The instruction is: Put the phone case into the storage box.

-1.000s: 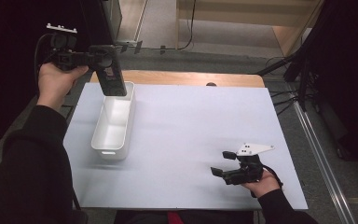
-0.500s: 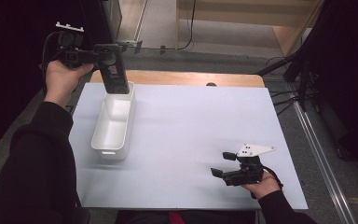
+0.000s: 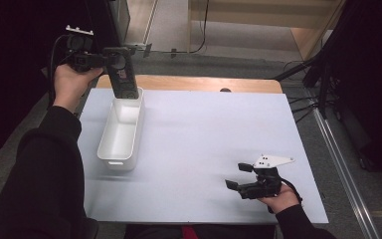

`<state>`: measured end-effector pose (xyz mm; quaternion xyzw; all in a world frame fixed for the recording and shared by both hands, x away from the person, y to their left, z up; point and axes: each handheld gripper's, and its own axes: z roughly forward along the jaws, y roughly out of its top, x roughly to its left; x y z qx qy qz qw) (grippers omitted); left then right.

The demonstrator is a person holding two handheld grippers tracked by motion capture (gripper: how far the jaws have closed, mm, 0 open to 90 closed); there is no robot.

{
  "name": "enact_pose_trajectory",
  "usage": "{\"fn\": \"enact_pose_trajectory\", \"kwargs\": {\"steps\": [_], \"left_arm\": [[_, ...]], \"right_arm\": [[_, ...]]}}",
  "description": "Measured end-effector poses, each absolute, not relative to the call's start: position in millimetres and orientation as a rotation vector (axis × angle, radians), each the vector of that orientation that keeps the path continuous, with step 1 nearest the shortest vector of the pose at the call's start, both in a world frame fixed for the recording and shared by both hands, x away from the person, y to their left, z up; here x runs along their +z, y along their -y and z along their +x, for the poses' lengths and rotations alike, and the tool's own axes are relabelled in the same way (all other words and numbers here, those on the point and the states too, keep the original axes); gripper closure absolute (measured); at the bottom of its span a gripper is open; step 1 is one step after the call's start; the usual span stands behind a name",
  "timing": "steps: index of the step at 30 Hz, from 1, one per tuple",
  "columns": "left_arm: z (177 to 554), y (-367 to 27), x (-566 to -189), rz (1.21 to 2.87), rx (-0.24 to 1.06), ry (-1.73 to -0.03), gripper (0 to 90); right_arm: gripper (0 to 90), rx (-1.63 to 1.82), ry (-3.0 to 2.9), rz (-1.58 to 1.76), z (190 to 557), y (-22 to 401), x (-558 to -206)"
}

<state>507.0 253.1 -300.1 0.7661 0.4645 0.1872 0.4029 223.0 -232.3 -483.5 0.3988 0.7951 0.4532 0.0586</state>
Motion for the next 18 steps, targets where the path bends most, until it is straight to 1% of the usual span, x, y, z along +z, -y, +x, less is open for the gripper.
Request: {"fn": "enact_pose_trajectory", "kwargs": {"steps": [18], "left_arm": [[513,-257,-313,1.918,0.496,-1.204,70.5]], "right_arm": [[16.6,1.374,-2.423,1.19,227,229,-484]]}}
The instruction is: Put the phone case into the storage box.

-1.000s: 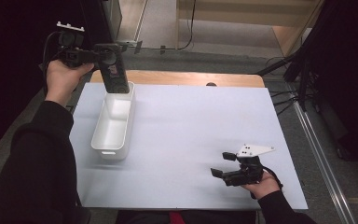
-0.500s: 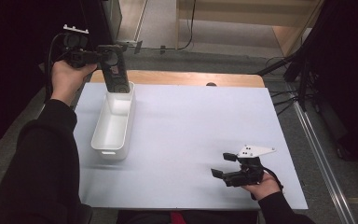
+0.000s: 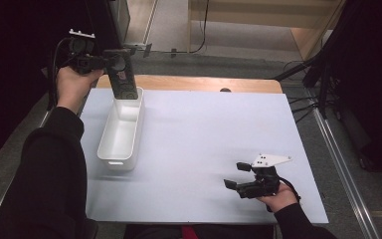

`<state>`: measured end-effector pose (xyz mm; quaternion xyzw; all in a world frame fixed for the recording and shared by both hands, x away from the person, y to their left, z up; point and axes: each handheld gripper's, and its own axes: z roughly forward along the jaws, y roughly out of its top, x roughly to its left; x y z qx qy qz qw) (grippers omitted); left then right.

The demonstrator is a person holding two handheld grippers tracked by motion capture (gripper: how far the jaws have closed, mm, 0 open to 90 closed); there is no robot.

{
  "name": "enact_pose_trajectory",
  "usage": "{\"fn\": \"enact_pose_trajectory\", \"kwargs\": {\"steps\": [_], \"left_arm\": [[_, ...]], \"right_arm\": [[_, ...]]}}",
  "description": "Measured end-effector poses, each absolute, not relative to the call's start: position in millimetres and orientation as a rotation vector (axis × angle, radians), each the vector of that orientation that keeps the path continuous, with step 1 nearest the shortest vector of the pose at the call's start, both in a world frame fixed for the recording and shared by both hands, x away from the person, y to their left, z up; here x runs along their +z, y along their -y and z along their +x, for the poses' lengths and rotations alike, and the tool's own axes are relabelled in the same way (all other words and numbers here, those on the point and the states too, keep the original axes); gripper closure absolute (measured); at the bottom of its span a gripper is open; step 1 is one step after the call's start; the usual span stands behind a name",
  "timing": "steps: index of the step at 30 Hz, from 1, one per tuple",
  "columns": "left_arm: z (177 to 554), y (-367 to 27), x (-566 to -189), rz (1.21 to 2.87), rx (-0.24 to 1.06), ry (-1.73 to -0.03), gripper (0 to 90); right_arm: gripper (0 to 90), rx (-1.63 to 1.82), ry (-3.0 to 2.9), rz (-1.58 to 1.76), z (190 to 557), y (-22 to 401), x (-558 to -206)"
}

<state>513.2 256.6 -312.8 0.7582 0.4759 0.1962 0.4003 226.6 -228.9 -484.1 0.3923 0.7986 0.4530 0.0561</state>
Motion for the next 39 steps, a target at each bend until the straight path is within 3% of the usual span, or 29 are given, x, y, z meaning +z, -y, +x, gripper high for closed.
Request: {"fn": "enact_pose_trajectory", "kwargs": {"steps": [39], "left_arm": [[523,-248,-365,1.949,0.506,-1.236,70.5]], "right_arm": [[16.6,1.376,-2.443,1.165,227,225,-484]]}}
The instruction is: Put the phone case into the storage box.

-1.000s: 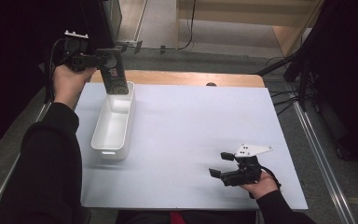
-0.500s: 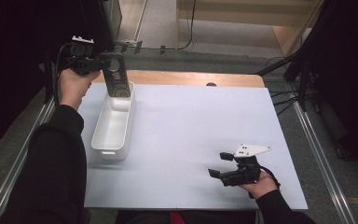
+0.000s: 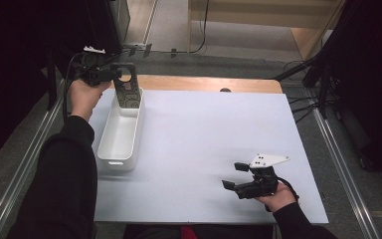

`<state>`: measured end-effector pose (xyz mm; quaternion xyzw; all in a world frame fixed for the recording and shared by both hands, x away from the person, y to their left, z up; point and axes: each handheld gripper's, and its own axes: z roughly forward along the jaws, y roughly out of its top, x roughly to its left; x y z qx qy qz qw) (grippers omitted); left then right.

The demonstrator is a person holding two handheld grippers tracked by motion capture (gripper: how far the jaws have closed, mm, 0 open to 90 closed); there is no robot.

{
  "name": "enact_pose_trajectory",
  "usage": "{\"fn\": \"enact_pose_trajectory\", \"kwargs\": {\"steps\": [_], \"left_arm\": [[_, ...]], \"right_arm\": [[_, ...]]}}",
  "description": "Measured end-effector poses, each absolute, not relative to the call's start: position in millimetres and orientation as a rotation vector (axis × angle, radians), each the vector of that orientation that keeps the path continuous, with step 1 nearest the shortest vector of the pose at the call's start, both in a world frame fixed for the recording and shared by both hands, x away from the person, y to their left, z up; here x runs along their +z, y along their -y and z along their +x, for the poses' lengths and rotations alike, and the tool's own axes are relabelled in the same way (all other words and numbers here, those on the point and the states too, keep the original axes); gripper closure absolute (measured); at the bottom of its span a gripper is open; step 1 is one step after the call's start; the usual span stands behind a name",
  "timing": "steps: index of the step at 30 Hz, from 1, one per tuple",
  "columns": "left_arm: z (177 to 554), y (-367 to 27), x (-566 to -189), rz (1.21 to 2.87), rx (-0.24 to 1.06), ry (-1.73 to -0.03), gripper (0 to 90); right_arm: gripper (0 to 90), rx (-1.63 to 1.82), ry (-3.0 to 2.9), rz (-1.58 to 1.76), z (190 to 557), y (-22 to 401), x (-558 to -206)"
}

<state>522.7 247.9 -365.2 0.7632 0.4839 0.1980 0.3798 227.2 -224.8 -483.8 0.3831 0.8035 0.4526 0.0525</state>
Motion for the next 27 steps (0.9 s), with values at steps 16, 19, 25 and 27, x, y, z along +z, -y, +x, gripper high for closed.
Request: {"fn": "enact_pose_trajectory", "kwargs": {"steps": [16,19,25,27], "left_arm": [[524,-245,-386,1.95,0.52,-1.254,70.4],[525,-242,-388,1.952,0.531,-1.251,70.4],[526,-241,-395,1.964,0.534,-1.255,70.2],[526,-241,-398,1.961,0.53,-1.264,70.1]], "right_arm": [[16.6,1.376,-2.444,1.166,227,224,-484],[16.6,1.376,-2.445,1.166,227,224,-484],[16.6,1.379,-2.443,1.166,227,225,-484],[16.6,1.378,-2.443,1.165,227,225,-484]]}}
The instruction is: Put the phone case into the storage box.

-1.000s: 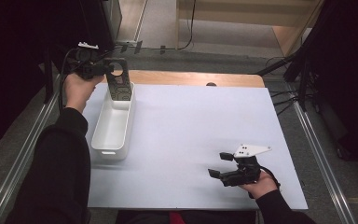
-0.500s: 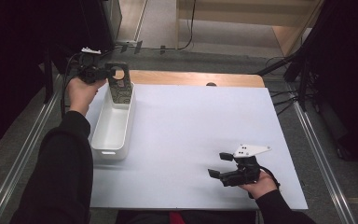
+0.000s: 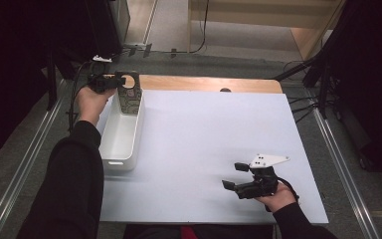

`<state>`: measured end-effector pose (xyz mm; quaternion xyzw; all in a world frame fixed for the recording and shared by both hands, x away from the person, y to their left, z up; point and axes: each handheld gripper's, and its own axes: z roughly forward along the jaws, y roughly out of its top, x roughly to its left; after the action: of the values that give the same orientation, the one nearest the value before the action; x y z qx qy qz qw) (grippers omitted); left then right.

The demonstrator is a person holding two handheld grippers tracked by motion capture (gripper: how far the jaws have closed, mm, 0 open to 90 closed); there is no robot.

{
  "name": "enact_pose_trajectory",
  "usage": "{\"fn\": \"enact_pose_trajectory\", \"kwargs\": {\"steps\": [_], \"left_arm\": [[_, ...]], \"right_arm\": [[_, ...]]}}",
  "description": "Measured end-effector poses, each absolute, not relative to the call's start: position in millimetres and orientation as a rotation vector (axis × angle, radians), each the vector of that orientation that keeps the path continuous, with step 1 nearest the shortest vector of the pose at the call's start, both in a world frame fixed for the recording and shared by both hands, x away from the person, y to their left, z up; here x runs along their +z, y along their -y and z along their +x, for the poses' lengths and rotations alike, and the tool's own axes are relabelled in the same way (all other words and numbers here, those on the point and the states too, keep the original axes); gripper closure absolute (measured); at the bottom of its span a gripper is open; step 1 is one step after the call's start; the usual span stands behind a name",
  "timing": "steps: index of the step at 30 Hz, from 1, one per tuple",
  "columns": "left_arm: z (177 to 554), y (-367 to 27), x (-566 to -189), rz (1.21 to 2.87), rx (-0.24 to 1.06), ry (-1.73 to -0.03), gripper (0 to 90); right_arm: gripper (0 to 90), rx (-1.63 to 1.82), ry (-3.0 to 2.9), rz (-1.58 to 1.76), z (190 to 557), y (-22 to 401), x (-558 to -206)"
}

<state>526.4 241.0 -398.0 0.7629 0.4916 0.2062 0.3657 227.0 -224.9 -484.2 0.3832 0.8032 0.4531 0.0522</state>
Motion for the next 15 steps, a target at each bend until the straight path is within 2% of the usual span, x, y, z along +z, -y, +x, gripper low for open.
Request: {"fn": "enact_pose_trajectory", "kwargs": {"steps": [10,15], "left_arm": [[529.3,-238.9,-404.0,1.934,0.516,-1.263,68.8],[530.7,-236.4,-406.2,1.942,0.502,-1.254,60.1]], "right_arm": [[16.6,1.385,-2.437,1.16,227.2,225.7,-483.9],[16.6,1.385,-2.439,1.158,226.6,226.3,-483.8]]}}
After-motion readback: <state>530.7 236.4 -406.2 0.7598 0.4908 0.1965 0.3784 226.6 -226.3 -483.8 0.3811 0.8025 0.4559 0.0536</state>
